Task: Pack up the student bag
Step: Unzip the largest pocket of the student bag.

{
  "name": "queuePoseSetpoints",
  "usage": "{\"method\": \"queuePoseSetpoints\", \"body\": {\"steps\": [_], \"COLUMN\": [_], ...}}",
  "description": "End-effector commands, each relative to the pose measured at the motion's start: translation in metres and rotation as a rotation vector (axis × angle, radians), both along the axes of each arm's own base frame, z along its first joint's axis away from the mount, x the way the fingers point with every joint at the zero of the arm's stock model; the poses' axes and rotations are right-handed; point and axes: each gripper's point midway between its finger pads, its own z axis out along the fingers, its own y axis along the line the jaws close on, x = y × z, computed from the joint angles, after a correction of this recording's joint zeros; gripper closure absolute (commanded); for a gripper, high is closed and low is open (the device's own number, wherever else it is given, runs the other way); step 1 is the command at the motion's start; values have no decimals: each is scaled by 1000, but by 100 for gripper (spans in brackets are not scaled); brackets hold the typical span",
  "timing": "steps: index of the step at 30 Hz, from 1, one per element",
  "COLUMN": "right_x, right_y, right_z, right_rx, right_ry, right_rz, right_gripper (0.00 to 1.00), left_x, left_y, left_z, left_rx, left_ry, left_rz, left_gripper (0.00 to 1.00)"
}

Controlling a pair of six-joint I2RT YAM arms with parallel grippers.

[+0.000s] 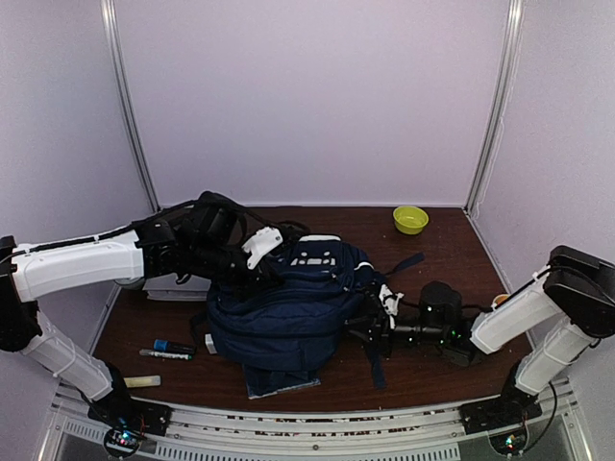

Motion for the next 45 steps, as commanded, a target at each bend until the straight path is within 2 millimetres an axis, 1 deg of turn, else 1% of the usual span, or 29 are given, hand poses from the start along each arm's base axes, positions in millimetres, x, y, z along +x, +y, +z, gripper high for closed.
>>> {"method": "queuePoseSetpoints", "body": {"steps": [1,8,12,14,17,22,27,32,35,39,41,45], "right_x": [-23,-52,-65,-73,-80,-82,-78,-70,-63,-61,-63,-67], "right_y": [5,5,14,21,34,52,64,76,74,62,53,30], "right_z": [13,39,55,59,60,60,68,73,72,67,67,66], "right_rx": [17,39,70,84,90,103,134,164,168,140,119,102], "right_ry": [60,101,113,121,141,174,203,228,229,201,184,161], "right_rz": [87,169,198,217,241,243,205,143,88,52,45,16], "right_gripper": [100,100,100,100,100,100,100,100,100,100,100,100], "left_x": [13,13,13,12,12,16,13,11,8,3,0,-7], "left_y": [-4,-1,-5,-8,-10,-10,-13,-19,-26,-45,-58,-88], "left_z": [22,15,13,13,14,13,12,16,18,17,19,30], "left_rx": [-65,-63,-69,-76,-82,-72,-76,-95,-109,-113,-121,-155], "left_ry": [-24,-14,-7,-4,-4,-8,-1,3,5,13,19,9], "left_rz": [50,70,69,69,70,99,96,93,79,35,3,-65], "left_gripper": [100,100,100,100,100,100,100,100,100,100,100,100]}}
